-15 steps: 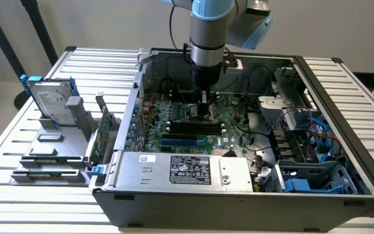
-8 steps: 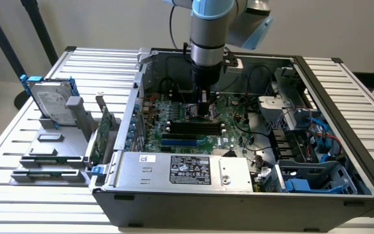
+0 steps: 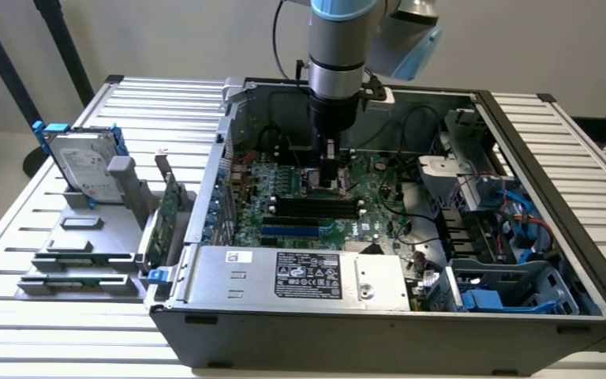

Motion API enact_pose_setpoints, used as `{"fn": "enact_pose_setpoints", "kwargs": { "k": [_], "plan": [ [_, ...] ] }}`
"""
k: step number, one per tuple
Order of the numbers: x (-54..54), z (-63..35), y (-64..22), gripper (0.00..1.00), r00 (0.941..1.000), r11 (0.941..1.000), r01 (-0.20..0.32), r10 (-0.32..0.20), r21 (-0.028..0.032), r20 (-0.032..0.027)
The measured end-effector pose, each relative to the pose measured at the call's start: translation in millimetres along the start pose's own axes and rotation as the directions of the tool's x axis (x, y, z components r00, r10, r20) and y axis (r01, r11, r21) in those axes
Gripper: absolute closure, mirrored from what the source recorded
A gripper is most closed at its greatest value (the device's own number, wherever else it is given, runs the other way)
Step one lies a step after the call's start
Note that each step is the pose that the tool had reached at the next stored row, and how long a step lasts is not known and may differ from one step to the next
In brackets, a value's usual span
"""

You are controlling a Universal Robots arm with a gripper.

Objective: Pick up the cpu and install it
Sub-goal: 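Place the cpu into insertion slot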

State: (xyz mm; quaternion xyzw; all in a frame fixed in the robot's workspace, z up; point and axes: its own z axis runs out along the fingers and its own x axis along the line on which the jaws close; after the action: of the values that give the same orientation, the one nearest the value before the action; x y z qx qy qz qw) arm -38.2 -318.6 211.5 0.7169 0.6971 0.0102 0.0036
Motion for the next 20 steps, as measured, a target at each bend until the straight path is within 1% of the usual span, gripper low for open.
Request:
{"fn": "enact_pose_setpoints", "kwargs": {
  "k": [2, 3, 6, 7, 8, 11, 12, 13, 15, 16, 17, 18, 20],
  "plan": [
    [-0.2, -1.2, -4.4, 0.37, 1.0, 1.0, 0.0, 0.0, 0.0019, -0.0048],
    [-0.2, -1.5, -7.3, 0.37, 1.0, 1.0, 0.0, 0.0, 0.0032, -0.0061],
    [-0.5, -2.2, -17.5, 0.39, 1.0, 1.0, 0.0, 0.0, 0.0077, -0.0081],
    [-0.6, -2.3, -21.0, 0.46, 1.0, 1.0, 0.0, 0.0, 0.0094, -0.0084],
    [-0.7, -2.5, -24.3, 0.46, 1.0, 0.9999, 0.0, 0.0, 0.0112, -0.0084],
    [-0.9, -3.3, -32.3, 0.64, 1.0, 0.9999, 0.0, 0.0, 0.0167, -0.0084],
    [-1.0, -3.6, -34.6, 0.7, 1.0, 0.9998, 0.0, 0.0, 0.0186, -0.0084],
    [-1.0, -3.9, -36.4, 0.7, 1.0, 0.9998, 0.0, 0.001, 0.0201, -0.0083],
    [-1.1, -4.4, -38.9, 0.82, 1.0, 0.9998, 0.0, 0.001, 0.0218, -0.0082],
    [-1.0, -4.5, -39.5, 0.82, 1.0, 0.9998, 0.0, 0.001, 0.0222, -0.0083],
    [-1.0, -4.4, -39.6, 0.88, 1.0, 0.9998, 0.0, 0.001, 0.0222, -0.0084],
    [-1.0, -4.4, -39.6, 0.89, 1.0, 0.9998, 0.0, 0.0, 0.0223, -0.0084],
    [-1.1, -4.5, -39.6, 0.89, 1.0, 0.9997, 0.0, 0.0, 0.0224, -0.0083]
  ]
}}
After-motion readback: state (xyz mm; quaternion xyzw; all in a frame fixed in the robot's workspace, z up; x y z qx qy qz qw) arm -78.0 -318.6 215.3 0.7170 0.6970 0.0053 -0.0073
